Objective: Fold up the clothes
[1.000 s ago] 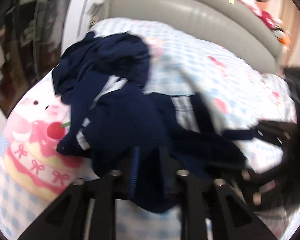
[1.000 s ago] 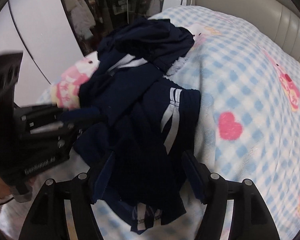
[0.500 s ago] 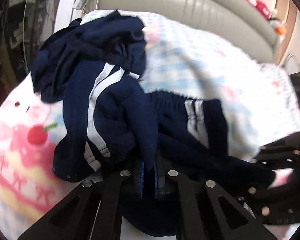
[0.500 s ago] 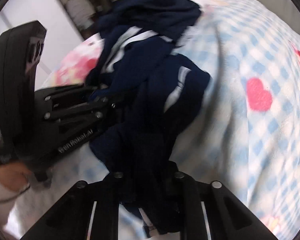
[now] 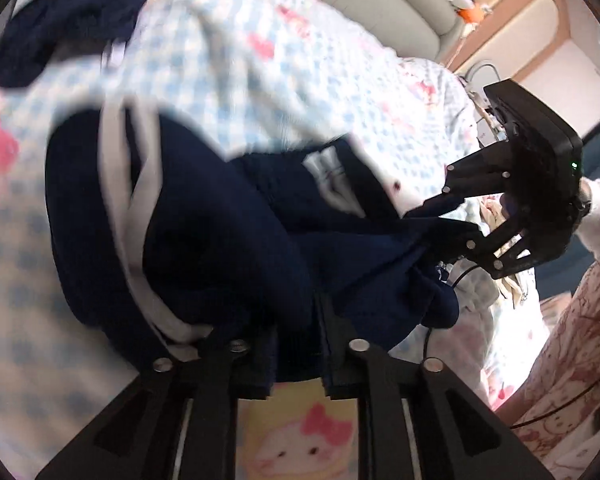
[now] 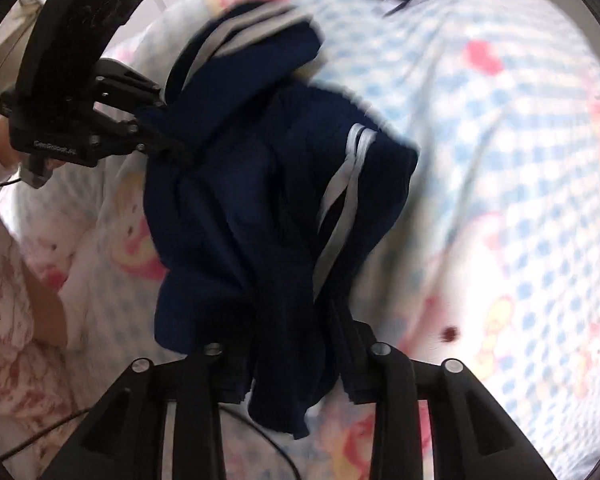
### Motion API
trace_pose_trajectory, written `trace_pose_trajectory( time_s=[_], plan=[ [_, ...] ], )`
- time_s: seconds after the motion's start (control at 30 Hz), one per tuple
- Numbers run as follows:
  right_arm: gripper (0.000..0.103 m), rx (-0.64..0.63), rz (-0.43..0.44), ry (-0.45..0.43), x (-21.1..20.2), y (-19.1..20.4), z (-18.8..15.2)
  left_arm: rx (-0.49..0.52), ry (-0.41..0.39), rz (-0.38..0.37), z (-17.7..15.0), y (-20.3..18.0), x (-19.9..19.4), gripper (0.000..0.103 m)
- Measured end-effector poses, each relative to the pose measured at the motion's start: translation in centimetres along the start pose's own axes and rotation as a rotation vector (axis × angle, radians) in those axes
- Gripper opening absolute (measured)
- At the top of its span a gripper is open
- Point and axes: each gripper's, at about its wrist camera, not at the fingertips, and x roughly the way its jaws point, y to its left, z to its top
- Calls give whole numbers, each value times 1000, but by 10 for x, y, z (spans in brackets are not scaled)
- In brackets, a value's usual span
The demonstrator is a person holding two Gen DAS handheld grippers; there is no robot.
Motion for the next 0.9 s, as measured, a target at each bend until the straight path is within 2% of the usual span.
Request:
trace_pose_trajectory(
  time_s=[0.03,0.1,0.13,0.17,0.2,0.3,0.37,0.4,0.47,0.5,0.57,0.67,0.77,0.83,0.9],
  plan=[
    [39,41,9,-51,-11,-8,3,25,-27,16,5,-2,-11,20],
    [60,126,14,-148,-34,-28,9,73,-83,54,20,-3,-29,34],
    [65,164,-5,-199,-44,-39,12,98,-111,74,27,-3,-38,59],
    [70,194,-33,-231,-48,-49,14,112,-133,90,35,-3,-43,78],
    [71,223,-62,-263,-52,-58,15,116,-147,104,44,-2,-43,80],
    [71,254,-81,-229,-35,-80,26,156,-178,152,73,4,-42,80],
    [71,269,-46,-217,-26,-86,39,195,-210,196,83,13,-39,80],
    [71,293,-1,-232,-23,-88,40,207,-209,212,92,18,-30,80],
    [71,372,73,-270,-28,-92,6,218,-127,227,103,28,1,80],
    [71,416,113,-284,-23,-84,2,221,-63,230,103,30,12,79],
    [71,499,154,-311,-20,-83,4,234,58,230,91,31,28,46],
    [71,522,98,-354,-36,-89,-2,255,137,213,52,23,21,45],
    [71,453,-14,-330,-36,-86,7,193,248,207,6,24,5,45],
    [71,417,8,-282,-22,-83,11,150,317,178,-19,25,-13,46],
    [71,381,55,-229,-5,-77,15,123,346,191,-28,24,-34,46]
  ],
)
